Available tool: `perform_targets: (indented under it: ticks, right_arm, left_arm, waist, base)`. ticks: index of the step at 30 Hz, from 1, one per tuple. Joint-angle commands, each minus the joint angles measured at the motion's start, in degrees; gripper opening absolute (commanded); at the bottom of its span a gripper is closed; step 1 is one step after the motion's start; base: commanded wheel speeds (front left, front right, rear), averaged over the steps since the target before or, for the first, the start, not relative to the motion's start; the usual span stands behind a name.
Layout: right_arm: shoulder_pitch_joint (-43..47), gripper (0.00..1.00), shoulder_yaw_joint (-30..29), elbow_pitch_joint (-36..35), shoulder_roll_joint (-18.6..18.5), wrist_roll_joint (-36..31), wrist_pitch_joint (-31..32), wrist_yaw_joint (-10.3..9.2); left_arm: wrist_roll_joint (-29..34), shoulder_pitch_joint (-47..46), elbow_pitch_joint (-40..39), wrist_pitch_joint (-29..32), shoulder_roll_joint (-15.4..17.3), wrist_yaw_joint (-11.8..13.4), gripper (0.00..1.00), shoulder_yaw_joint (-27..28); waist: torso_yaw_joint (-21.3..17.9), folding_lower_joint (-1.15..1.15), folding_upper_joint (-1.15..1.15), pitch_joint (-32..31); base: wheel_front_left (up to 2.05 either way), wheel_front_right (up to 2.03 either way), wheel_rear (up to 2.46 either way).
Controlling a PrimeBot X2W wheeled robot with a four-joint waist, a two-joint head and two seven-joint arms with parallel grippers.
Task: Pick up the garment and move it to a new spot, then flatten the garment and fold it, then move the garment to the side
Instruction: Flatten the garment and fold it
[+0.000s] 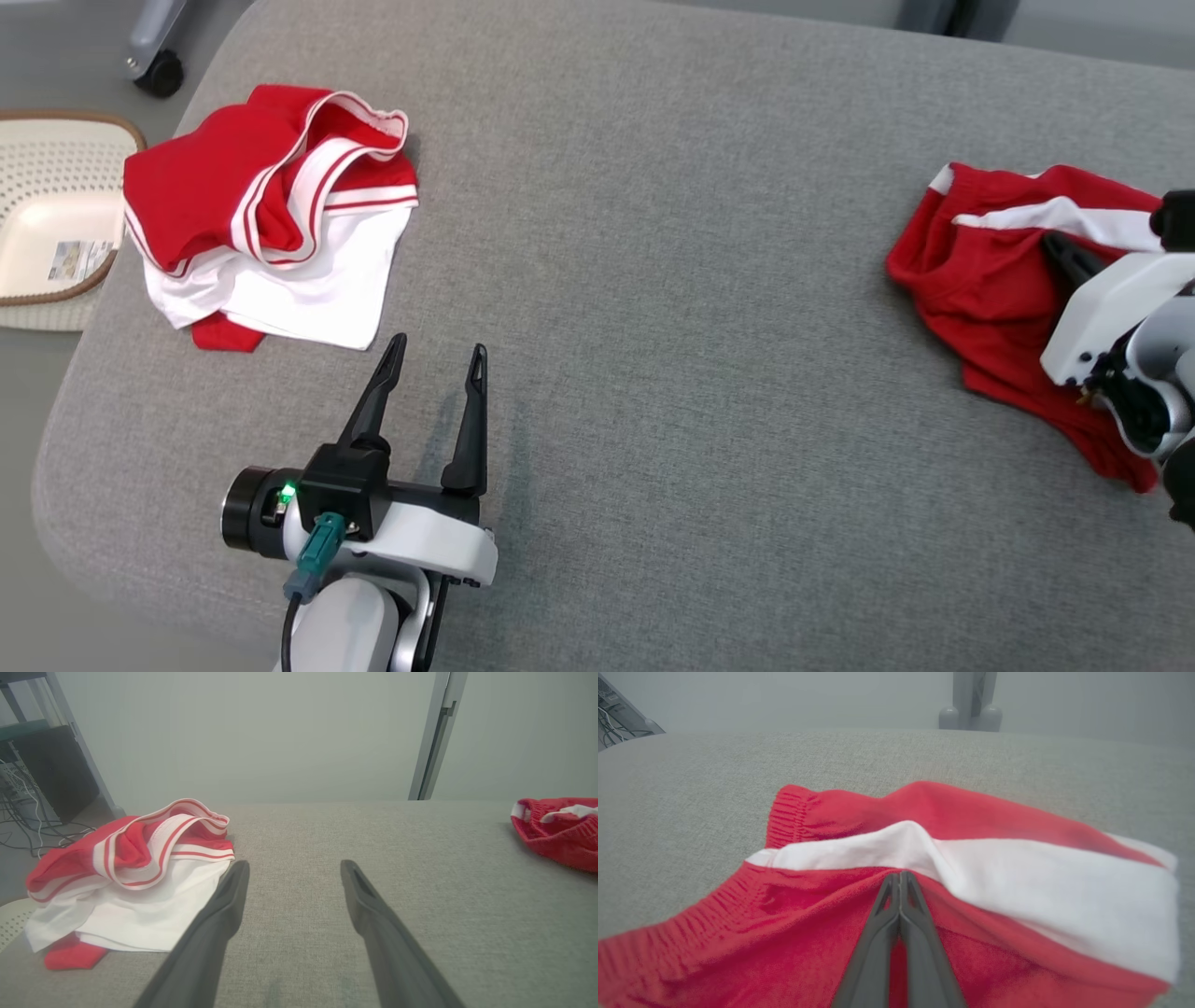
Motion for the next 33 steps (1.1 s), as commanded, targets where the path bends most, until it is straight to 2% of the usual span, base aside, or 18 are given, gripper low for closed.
perform_targets:
  ticks: [1, 11, 21, 33]
  right_arm:
    - [-1.8, 0.00, 0.5, 1.1, -0.8, 0.1, 0.3, 0.02]
    - [-7.2, 0.00, 1.9, 6.0, -0.5, -0.4, -1.5, 0.02]
    - [-5.6, 0.00, 5.0, 9.0, 1.7, 1.0, -1.4, 0.02]
    - [-4.2, 0.00, 6.8, 6.4, 2.2, 3.9, -6.8, 0.02]
  left_arm:
    - [-0.1, -1.5, -0.3, 0.0, 0.2, -0.1, 1.00, -0.2]
    - [-0.9, -2.6, -0.6, 0.0, 0.2, 0.4, 1.00, -1.1]
    - [-0.8, -3.5, -0.3, 0.0, 0.2, 0.4, 1.00, -1.4]
    - [1.1, -1.0, 0.8, 0.0, 0.2, -0.1, 1.00, 0.1]
  waist:
    - [1.3, 0.00, 0.00, 1.5]
    - [2.8, 0.00, 0.00, 3.9]
    - [2.3, 0.00, 0.00, 4.4]
    - [-1.7, 0.00, 0.00, -1.8]
  base:
    - [0.00, 0.00, 0.00]
    - [0.00, 0.00, 0.00]
    - [0.00, 0.00, 0.00]
    - [0.00, 0.00, 0.00]
